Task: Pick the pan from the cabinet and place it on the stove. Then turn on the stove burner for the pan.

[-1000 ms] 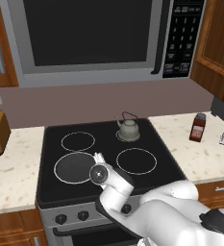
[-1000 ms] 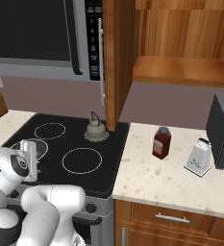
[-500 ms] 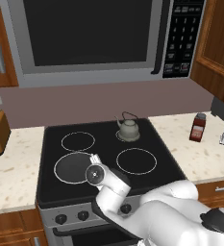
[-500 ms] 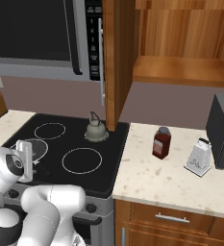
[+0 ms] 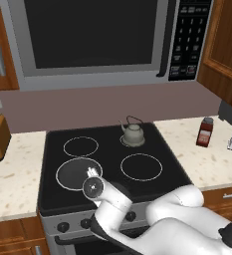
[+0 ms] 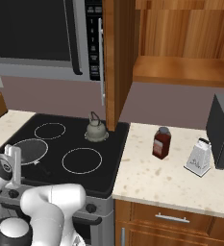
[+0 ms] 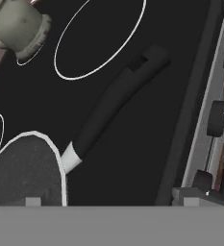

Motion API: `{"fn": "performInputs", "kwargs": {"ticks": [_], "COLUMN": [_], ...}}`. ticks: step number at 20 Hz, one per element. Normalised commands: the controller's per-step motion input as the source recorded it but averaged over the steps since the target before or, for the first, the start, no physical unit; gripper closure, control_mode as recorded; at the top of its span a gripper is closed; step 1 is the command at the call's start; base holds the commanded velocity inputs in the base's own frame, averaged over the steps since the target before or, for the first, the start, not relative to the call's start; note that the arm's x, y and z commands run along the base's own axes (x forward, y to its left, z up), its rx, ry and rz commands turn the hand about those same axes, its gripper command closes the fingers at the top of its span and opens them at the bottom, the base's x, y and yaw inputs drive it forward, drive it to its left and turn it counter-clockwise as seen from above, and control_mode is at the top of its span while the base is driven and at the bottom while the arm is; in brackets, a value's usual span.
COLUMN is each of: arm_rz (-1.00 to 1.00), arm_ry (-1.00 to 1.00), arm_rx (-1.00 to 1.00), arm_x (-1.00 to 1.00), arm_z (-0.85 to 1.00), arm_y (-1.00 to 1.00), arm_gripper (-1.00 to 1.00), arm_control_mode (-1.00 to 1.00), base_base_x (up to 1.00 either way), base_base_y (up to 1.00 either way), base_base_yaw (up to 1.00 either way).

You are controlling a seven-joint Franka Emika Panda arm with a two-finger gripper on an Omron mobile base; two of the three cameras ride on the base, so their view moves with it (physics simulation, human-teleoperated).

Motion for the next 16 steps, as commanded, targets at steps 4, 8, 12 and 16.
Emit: {"fn": "performInputs", "kwargs": {"ticks": [4, 8, 12, 16], "arm_rz": [0.07, 0.1, 0.12, 0.1], "arm_ry": [0.0, 0.0, 0.0, 0.0], "arm_rx": [0.0, -0.04, -0.07, -0.08], "arm_x": [-0.33, -0.34, -0.44, -0.55], "arm_z": [0.0, 0.0, 0.0, 0.0], "arm_y": [0.44, 0.46, 0.51, 0.55], "arm_gripper": [-1.0, -1.0, -1.0, -1.0], "arm_control_mode": [-1.0, -1.0, -1.0, -1.0], "base_base_x": [0.0, 0.0, 0.0, 0.0], "base_base_y": [0.0, 0.0, 0.0, 0.0], "base_base_yaw": [0.0, 0.0, 0.0, 0.0]}}
